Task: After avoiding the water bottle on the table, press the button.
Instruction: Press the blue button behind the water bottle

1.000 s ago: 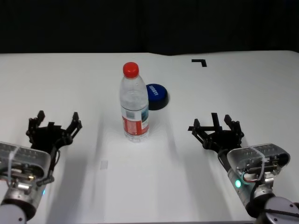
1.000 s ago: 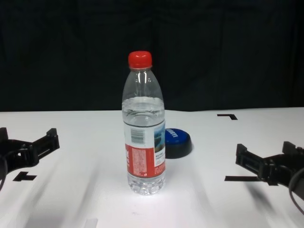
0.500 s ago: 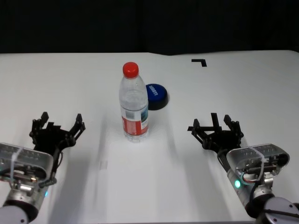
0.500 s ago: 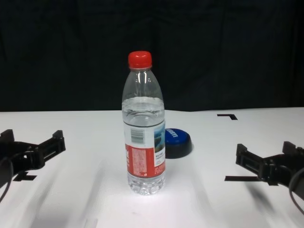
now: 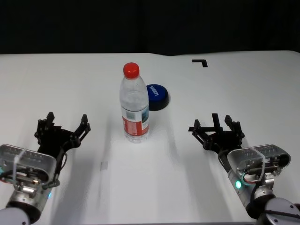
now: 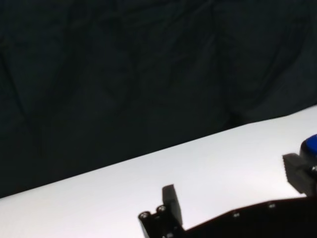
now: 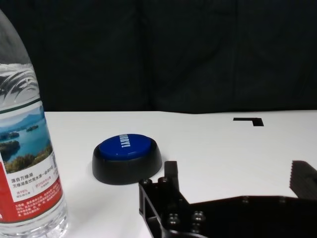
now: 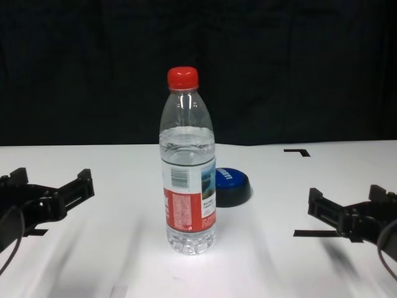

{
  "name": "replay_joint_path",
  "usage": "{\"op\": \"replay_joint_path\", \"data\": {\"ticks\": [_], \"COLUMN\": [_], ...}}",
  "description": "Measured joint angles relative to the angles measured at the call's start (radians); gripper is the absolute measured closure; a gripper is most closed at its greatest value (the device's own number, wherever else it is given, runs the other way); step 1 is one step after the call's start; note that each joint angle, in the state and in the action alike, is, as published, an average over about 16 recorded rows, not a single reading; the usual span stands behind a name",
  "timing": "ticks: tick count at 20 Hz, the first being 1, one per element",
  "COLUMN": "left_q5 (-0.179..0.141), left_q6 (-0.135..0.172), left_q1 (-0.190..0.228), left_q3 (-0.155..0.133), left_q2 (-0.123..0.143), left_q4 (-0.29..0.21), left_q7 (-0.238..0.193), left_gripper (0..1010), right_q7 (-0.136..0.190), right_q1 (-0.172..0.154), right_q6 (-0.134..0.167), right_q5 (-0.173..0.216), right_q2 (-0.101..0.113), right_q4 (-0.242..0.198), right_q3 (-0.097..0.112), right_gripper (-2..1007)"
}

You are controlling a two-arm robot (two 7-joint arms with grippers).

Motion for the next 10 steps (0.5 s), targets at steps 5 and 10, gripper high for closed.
{"op": "replay_joint_path", "data": {"ticks": [5, 10], "left_q5": [-0.011, -0.019], "left_q6": [-0.007, -0.011], "left_q1": [0.0, 0.0], "left_q3": [0.006, 0.012], "left_q2": [0.008, 0.016], "left_q4": [0.001, 0.002], "left_q7": [-0.009, -0.017], "left_gripper": [7, 7], "right_q7": [0.0, 0.0], "right_q1": [0.0, 0.0], "right_q6": [0.0, 0.0], "right_q5": [0.0, 0.0], "right_q2": [0.0, 0.0], "right_q4": [0.0, 0.0], "right_q3": [0.0, 0.0], "right_gripper": [3, 2]}}
